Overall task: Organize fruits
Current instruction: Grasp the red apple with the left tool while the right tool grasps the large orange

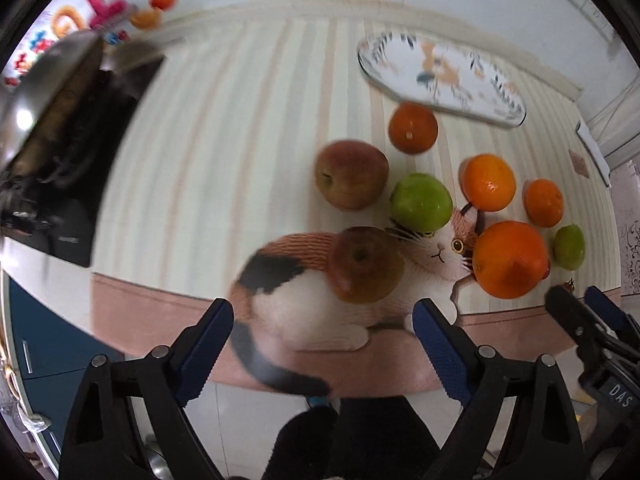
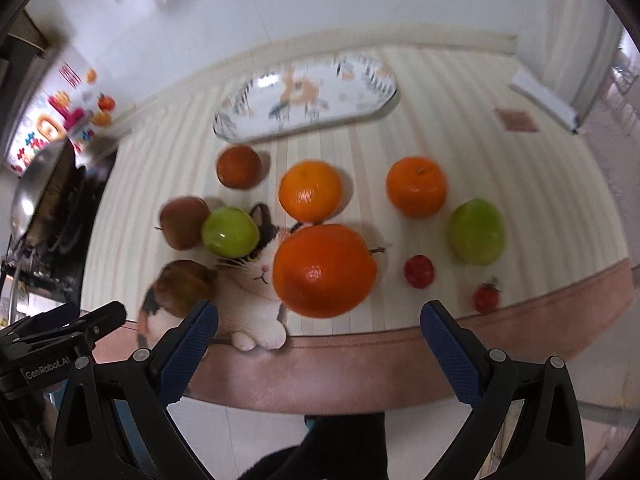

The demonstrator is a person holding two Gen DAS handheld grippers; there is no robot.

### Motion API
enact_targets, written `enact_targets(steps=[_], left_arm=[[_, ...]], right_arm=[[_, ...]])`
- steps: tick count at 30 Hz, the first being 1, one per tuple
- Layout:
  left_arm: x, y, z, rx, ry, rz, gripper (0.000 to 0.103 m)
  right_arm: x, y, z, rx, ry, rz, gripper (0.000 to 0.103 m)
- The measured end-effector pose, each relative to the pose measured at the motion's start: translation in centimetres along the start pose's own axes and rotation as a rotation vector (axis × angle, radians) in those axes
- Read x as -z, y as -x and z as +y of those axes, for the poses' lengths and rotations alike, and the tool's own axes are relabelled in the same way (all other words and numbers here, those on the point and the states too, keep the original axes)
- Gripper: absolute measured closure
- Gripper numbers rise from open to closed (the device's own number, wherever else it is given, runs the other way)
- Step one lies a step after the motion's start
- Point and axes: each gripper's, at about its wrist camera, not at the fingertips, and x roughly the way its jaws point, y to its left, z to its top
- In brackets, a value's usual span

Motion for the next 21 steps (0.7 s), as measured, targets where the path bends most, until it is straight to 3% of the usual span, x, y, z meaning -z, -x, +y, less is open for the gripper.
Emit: enact_targets(steps=[10,17,21], left_arm=[[-2.7,-5.8,-1.6,0.003,-0.036,0.148,0.011],[-3.3,-7.4,-1.8,0.061,-0.009,0.177,0.037],[-3.2,-7.5,-2.0,0.058,-0.011,0.168,0.039]], right_arm=[[-1.5,-6.0,0.7,-0.038,0.004,0.152,0.0],[-1.9,-8.0,0.6,-0.035,-0.001,0.202,0.0],[-2.2,-9.0,0.1,-0.04,-0.023,0.223,0.005]])
